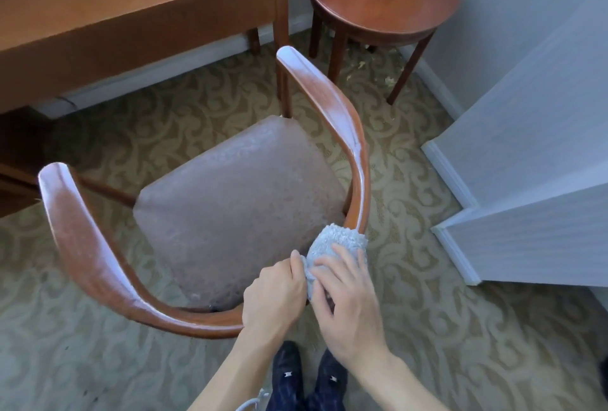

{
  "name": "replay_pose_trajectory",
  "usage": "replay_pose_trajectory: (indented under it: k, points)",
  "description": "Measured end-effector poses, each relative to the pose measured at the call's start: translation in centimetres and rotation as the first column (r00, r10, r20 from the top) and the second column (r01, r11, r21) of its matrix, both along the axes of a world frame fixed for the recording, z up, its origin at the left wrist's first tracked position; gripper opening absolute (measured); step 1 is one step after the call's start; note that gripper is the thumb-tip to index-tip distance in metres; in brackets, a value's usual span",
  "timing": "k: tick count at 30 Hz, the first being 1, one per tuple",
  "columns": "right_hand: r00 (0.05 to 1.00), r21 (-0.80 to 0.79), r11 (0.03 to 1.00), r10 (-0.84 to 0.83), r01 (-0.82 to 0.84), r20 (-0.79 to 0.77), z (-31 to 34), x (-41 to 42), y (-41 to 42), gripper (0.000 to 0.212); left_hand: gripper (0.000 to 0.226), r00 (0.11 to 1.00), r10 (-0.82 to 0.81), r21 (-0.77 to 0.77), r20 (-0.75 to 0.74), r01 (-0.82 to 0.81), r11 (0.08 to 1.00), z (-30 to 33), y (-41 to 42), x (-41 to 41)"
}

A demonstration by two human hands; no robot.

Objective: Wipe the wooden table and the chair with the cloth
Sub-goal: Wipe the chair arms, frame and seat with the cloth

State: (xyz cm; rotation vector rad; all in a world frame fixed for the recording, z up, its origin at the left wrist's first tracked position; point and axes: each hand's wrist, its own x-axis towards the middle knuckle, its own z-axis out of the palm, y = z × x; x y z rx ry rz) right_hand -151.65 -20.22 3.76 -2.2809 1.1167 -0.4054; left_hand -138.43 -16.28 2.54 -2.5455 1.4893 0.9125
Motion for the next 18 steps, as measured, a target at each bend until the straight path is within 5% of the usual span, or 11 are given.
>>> replay_pose_trajectory:
  k: [4, 7, 10, 14, 18]
  points:
    - [0.996, 0.007, 0.996, -0.092, 0.092, 0.008, -0.2, 0.8, -3.6, 0.024, 0.047, 1.000, -0.009, 0.033, -0.015, 0.009, 0.999, -0.1, 0.0, 0.1]
    - [0.987, -0.011, 0.998, -0.059, 0.058, -0.151, -0.2, 1.5, -7.3, 0.022, 0.040, 0.990, 0.125, 0.013, -0.072, -0.125, 0.992, 0.1, -0.4, 0.3]
    - [0.949, 0.003, 1.000, 0.010, -0.010, -0.314, 0.3, 2.5, -10.2, 0.031, 0.060, 0.960, 0.252, -0.029, -0.120, -0.257, 0.966, 0.2, -0.8, 0.3]
    - [0.898, 0.025, 0.998, 0.070, -0.065, -0.434, 1.0, 3.1, -9.6, 0.038, 0.049, 0.954, 0.257, -0.027, -0.155, -0.264, 0.964, 0.5, -0.6, 0.2]
    - [0.921, 0.017, 0.996, 0.083, -0.083, -0.381, 1.9, 2.4, -6.7, 0.036, 0.040, 0.920, 0.340, 0.033, -0.195, -0.340, 0.940, 0.5, -0.8, 0.1]
